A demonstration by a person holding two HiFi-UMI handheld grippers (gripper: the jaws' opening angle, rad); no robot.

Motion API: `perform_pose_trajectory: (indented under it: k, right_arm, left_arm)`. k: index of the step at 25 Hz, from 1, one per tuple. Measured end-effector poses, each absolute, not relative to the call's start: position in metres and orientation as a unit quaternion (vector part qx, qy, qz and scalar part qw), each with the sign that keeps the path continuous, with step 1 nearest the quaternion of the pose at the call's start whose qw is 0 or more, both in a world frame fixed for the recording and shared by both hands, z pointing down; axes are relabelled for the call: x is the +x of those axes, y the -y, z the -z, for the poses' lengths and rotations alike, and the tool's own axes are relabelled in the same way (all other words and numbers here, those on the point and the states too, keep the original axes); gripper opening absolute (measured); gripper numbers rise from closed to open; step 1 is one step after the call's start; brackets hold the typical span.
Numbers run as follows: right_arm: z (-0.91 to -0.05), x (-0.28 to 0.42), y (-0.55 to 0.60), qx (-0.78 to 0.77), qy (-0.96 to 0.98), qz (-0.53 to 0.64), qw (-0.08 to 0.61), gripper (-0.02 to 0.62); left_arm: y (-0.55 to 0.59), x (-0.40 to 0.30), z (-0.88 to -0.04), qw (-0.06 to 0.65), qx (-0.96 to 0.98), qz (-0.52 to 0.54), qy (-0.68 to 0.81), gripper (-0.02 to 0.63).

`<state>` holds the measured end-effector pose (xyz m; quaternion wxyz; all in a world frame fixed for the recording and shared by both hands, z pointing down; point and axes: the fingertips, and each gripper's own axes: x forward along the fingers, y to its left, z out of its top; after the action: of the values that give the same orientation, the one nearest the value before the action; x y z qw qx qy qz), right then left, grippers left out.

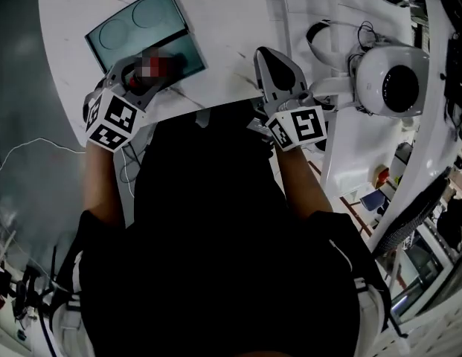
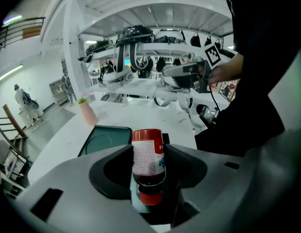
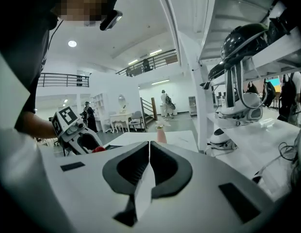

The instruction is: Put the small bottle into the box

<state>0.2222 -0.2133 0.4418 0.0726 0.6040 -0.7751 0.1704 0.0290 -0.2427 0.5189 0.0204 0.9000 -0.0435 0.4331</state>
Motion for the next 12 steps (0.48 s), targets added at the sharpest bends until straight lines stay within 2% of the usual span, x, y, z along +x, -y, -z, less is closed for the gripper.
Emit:
perform_pose_trajectory:
  k: [6, 12]
  right_arm:
    - [-0.465, 0.226, 0.253, 0.549, 0.809, -0.198, 0.061, 0.034]
    - [-0.486, 0.234, 0.273, 0.501, 0.833, -0.226, 0.066, 0.034]
  left_arm:
    - [0.230, 0.036, -0.569, 0.067, 0.847, -0.527, 0.011, 0.215]
    - [0.223, 0.032, -0.616, 0.065, 0.804, -0.591, -0.007, 0.215]
